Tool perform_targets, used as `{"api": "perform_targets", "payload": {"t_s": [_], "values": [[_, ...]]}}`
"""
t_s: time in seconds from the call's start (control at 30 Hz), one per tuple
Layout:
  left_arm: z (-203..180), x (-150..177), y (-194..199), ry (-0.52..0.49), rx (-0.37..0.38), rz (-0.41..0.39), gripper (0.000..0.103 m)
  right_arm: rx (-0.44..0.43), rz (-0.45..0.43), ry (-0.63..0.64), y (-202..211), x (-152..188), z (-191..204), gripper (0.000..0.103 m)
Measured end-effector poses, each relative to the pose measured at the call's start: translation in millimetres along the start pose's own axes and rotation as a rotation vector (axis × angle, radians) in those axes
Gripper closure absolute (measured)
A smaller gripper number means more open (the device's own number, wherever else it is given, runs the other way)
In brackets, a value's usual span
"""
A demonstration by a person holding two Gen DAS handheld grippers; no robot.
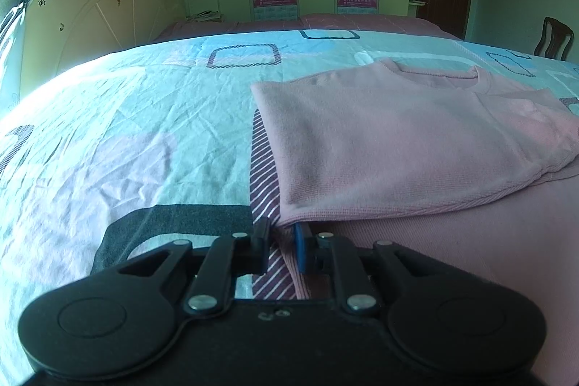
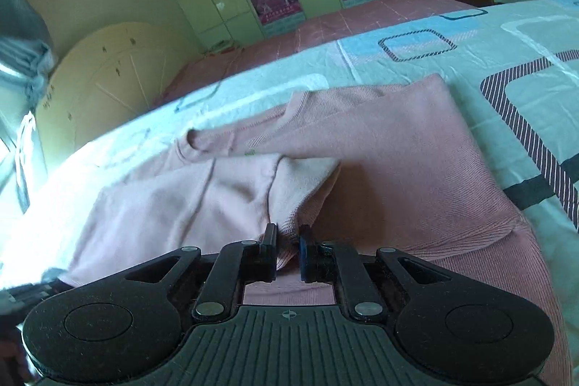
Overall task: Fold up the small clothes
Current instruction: 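Grasp the sweatshirt side edge with the left tool, fold it over the body, release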
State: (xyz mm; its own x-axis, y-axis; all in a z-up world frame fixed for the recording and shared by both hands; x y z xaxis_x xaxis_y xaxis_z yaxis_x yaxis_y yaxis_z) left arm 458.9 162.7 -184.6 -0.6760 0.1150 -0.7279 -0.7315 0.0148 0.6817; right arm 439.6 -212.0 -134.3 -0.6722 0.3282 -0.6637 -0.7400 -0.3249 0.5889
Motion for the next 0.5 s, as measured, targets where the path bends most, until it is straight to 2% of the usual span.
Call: {"api": "perform_targets", "payload": {"t_s": [0.03, 0.07, 0.17, 0.23, 0.33, 0.37, 0.5], "values": [[0.1, 0.4, -0.3, 0.001, 0.0, -0.001, 0.089, 0.011, -0.019, 0.002, 5.2, -4.5, 1.8, 0.041], [0.0, 0.6, -0.6, 0.001, 0.0, -0.002, 0.089, 0.014, -0.016, -0.001, 4.7, -6.3, 1.2, 0.033], [-1.5, 0.4, -0.9, -0.004, -0.006, 0.0, 0.089, 0.018, 0.047, -0.096, -11.0, -9.3, -10.3, 0.034], [-1.6, 0.1, -0.9, -0.003, -0.006, 0.002, 0.089, 0.006, 0.084, -0.149, -23.0, -8.2, -16.3, 0.042], [-1.8, -0.9, -1.3, -0.003, -0.004, 0.009, 0.089, -0.003, 0.122, -0.164, -35.7, -4.8, -21.8, 0.085], [-1.7, -1.3, -1.5, -0.005, -0.003, 0.012, 0.089, -0.019, 0.119, -0.153, -34.8, -3.4, -20.8, 0.092], [-0.6, -2.4, -2.2, -0.006, 0.003, 0.017, 0.089, -0.031, 0.031, -0.021, -5.4, -10.4, 0.4, 0.093]]}}
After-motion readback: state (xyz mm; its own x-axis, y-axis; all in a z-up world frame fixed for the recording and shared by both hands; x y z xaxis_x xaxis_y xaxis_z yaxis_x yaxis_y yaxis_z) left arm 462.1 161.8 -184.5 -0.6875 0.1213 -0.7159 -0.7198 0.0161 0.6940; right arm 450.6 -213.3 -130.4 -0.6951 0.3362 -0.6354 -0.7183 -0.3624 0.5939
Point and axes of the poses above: each gripper's, at about its wrist camera, not at the fingertips, and y roughly against the way its jaws point, z to its left, x to its underside, the point moved 5 cm from there along -y, roughly the way its jaws point, and after that the axes turned 1 degree about -z, right-handed, at the moved point
